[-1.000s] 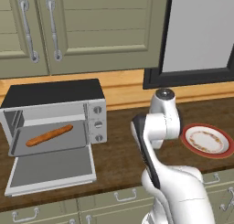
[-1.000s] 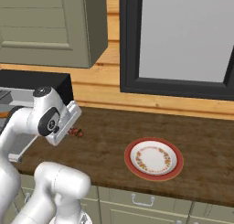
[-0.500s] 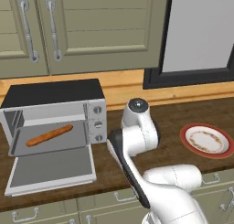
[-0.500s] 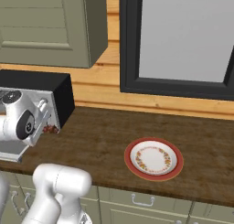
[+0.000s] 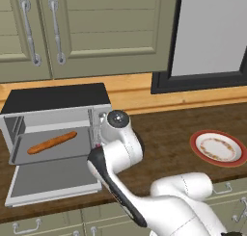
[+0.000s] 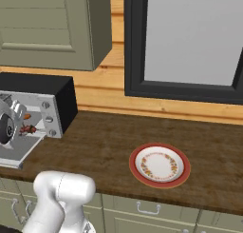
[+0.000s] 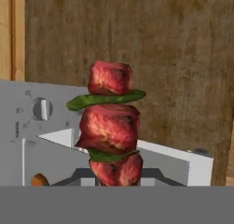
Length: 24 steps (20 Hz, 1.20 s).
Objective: Pick up the kebab skewer and baguette bread, and place them inside the toaster oven. Close the toaster oven door and start by setting the timer.
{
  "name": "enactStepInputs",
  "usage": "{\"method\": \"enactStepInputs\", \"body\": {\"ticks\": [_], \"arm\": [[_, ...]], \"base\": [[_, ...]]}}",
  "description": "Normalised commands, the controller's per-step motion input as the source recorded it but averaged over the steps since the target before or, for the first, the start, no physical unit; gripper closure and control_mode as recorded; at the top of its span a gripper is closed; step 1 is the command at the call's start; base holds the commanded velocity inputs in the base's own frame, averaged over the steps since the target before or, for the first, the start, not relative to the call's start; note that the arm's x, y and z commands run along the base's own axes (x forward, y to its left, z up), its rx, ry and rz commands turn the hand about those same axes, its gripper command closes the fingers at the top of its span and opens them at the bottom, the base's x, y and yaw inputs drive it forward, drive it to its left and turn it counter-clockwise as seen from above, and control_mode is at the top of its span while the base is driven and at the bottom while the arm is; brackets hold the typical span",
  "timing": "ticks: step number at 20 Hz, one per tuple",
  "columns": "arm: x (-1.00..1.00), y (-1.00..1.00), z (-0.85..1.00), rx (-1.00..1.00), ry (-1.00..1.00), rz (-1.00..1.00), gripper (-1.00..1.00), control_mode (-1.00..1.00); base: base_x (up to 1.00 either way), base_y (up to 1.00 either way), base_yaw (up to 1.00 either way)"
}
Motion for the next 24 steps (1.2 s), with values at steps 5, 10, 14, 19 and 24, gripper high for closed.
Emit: {"method": "enactStepInputs", "body": {"ticks": [5, 10, 14, 19, 24], "arm": [[0.29, 0.7, 0.26, 0.0, -0.19, 0.0, 1.0, -1.0], [0.54, 0.43, 0.19, 0.0, -0.05, 0.0, 1.0, -1.0], [0.46, 0.49, 0.07, 0.0, 0.0, 0.0, 1.0, -1.0], [0.21, 0.24, -0.05, 0.0, 0.0, 0.03, 1.0, -1.0], [0.17, 0.09, -0.15, 0.0, 0.0, 0.04, 1.0, -1.0]], "base": [[0.0, 0.0, 0.0], [0.0, 0.0, 0.0], [0.0, 0.0, 0.0], [0.0, 0.0, 0.0], [0.0, 0.0, 0.0]]}}
